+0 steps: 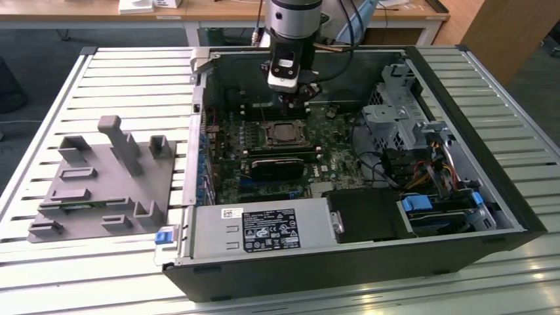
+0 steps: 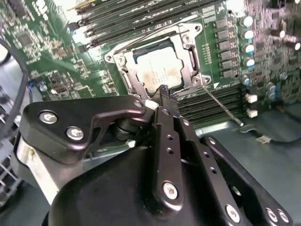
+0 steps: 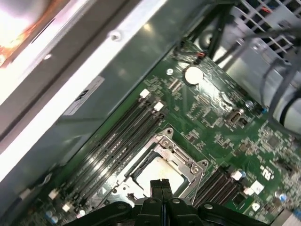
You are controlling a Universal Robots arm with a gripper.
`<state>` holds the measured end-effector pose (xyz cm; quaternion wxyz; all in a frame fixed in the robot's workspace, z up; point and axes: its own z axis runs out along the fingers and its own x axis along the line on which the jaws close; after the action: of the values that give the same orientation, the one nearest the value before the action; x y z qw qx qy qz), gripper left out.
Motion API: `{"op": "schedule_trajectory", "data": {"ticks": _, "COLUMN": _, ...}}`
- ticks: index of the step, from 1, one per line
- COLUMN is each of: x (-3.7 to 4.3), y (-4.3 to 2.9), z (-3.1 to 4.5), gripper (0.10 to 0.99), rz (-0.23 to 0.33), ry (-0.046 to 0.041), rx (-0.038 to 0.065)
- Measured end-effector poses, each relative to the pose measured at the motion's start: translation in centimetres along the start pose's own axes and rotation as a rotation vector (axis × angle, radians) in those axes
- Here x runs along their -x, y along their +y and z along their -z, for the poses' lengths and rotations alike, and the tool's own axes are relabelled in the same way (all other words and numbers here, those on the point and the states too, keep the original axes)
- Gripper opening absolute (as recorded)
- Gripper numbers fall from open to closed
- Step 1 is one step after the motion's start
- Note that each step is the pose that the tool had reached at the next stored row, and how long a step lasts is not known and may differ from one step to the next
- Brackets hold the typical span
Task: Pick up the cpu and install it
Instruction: 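Install the first cpu locking lever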
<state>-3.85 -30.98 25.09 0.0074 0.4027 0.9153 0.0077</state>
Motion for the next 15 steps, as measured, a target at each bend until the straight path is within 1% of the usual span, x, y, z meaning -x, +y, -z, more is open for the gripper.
{"op": "schedule_trajectory", "data": {"ticks": 15, "x": 0.00, "y": 0.00, "z": -0.07, "gripper": 0.106, "rz": 0.272, "ry": 0.0055, "rx": 0.002}}
